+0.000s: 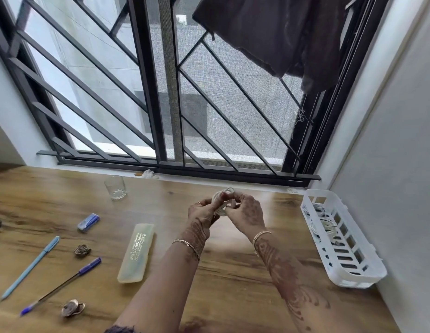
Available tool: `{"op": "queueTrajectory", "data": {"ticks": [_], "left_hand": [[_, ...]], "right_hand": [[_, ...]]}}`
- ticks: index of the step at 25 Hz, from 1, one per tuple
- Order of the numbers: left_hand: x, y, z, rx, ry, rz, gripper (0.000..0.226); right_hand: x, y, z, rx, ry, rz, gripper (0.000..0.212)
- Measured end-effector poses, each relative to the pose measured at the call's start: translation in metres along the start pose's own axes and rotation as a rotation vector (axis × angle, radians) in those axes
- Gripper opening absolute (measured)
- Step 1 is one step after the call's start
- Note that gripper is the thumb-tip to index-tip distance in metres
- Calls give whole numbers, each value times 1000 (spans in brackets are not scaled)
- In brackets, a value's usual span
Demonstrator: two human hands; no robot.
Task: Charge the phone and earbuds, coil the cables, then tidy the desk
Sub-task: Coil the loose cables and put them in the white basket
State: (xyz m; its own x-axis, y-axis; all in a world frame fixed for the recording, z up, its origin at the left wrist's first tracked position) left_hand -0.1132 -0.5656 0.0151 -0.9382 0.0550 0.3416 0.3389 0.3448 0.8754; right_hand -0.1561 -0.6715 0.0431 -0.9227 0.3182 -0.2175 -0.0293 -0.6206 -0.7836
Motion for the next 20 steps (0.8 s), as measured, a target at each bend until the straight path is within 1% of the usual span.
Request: {"op": "queueTrajectory", "data": {"ticks": [4,8,10,14,18,20], "left_hand": [[3,2,2,-51,-68,-18,21],[6,5,1,-107,-129,-76,15],[8,6,0,-146,-133,-110,15],[8,8,-3,-205,-104,-141,14],[4,10,-6,-253,-53,-146,15],[1,9,-7,-320,-11,-168,16]], "right_hand": [[-3,-7,2,190,2,46,19],[-8,-3,6,224,20,-18,23],[-9,-1,6,264,22,-8,24],[-10,-2,7,324,19,37,32],[-6,-7,7,421,63,137,21],[-5,-9,9,488,76,202,22]]}}
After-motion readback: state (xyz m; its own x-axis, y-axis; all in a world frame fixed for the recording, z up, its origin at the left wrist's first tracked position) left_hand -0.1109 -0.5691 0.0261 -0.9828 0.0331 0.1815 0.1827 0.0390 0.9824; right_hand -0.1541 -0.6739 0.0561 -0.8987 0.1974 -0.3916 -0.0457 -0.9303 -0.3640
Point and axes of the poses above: each hand's wrist, its own x-axis away from the middle knuckle, its own z-axis out of the back of the hand, y = z × x, the point moved 1 cm from there along -x, towards the middle knuckle, and after that the axes turned 4 degrees about -x, right-handed, at the moved point
